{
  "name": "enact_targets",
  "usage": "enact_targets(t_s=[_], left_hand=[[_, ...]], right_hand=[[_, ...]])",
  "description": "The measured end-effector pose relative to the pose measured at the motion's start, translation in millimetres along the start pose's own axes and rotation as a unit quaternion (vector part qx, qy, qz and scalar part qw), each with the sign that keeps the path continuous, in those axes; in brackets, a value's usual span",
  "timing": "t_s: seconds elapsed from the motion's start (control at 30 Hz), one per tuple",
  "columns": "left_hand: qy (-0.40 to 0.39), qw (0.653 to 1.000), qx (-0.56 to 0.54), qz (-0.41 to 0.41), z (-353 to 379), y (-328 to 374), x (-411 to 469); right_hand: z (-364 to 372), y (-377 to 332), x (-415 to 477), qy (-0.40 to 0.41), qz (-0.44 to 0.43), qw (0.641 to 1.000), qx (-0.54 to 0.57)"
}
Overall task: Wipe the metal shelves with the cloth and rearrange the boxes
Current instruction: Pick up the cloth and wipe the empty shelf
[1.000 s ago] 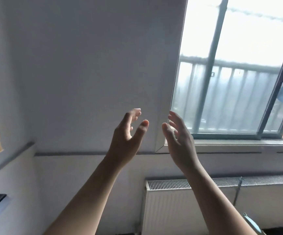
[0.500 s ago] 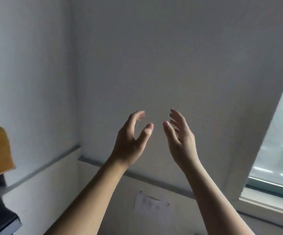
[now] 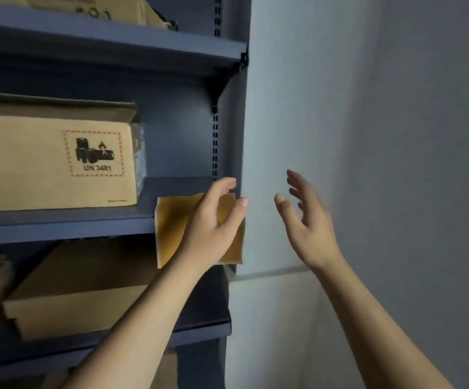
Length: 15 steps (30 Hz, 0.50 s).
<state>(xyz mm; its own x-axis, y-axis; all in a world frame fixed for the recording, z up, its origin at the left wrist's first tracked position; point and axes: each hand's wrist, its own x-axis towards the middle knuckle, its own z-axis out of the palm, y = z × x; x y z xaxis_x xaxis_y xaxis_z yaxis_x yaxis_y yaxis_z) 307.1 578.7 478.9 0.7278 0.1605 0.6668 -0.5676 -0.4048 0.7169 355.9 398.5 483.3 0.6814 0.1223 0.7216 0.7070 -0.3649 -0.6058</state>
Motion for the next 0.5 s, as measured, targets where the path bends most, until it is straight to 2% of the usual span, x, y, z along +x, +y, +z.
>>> enact_targets(t_s=[0.17,0.33,0.43,0.5], left_hand=[[0.049,0.996,0.072,0.000,-50.5,-1.0,8.3],[0.050,0.990,0.132,-0.021,-77.7,-13.0,14.7],[0.012,0.969,0.243,-0.047,-86.8,-17.7,31.1],[-0.063,0.928,0.359,-0.072,-89.6,-21.4,42.5]], right_hand=[[51.8,-15.8,25.3,-0.045,-0.039,0.998,0.027],[75.1,-28.4,36.7,-0.074,-0.060,0.995,0.033],[90.3,-29.6,52.0,-0.140,-0.074,0.986,-0.049],[102.8,-25.1,63.9,-0.233,-0.071,0.959,-0.147]])
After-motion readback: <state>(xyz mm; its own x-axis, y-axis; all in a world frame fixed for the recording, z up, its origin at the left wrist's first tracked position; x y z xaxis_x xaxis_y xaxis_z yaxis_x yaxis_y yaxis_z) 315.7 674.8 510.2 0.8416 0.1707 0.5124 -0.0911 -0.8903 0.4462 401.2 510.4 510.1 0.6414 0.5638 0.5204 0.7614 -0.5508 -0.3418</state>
